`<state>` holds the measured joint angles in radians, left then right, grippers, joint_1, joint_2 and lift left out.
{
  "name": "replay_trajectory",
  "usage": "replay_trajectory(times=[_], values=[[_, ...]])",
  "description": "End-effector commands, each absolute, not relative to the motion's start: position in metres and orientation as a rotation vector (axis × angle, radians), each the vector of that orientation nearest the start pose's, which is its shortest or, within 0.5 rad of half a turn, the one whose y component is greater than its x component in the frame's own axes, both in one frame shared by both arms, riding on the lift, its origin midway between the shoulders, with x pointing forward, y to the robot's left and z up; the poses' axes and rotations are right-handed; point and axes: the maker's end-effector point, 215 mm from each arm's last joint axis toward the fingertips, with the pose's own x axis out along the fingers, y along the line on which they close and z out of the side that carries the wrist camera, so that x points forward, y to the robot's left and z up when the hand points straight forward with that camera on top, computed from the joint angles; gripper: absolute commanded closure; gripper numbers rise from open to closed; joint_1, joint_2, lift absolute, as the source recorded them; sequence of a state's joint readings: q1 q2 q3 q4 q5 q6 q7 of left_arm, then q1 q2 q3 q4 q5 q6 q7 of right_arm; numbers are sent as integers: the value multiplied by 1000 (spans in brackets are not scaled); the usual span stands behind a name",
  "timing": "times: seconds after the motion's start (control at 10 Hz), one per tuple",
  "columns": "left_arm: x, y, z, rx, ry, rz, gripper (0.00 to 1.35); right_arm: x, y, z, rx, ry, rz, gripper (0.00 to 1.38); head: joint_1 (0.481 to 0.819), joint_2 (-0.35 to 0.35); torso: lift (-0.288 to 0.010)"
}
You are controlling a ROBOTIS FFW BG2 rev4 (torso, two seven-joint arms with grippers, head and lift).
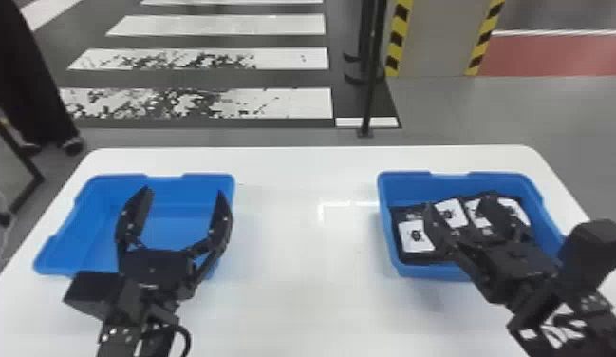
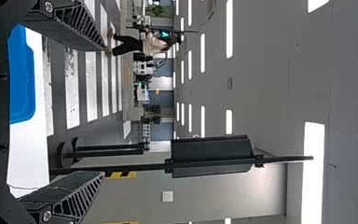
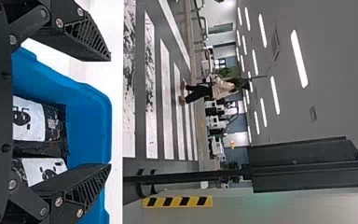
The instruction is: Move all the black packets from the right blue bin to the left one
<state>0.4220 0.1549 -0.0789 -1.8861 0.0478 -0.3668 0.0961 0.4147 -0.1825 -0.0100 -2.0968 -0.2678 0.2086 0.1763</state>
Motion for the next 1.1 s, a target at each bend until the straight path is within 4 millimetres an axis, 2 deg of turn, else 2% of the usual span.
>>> replay_trajectory(times=[0.0, 0.5, 0.8, 1.0], values=[[454, 223, -283, 33, -251, -42, 98, 468, -200, -327, 99, 99, 274, 237, 695, 27, -168], [454, 221, -286, 34, -244, -51, 98, 469, -200, -330, 101, 106, 273, 243, 695, 26, -168], [454, 222, -284, 33, -249, -50, 98, 477, -197, -348, 107, 187, 281, 256, 695, 27, -168], [454, 220, -283, 32, -253, -55, 98, 488, -196, -372, 105, 290, 283, 332, 695, 31, -168]])
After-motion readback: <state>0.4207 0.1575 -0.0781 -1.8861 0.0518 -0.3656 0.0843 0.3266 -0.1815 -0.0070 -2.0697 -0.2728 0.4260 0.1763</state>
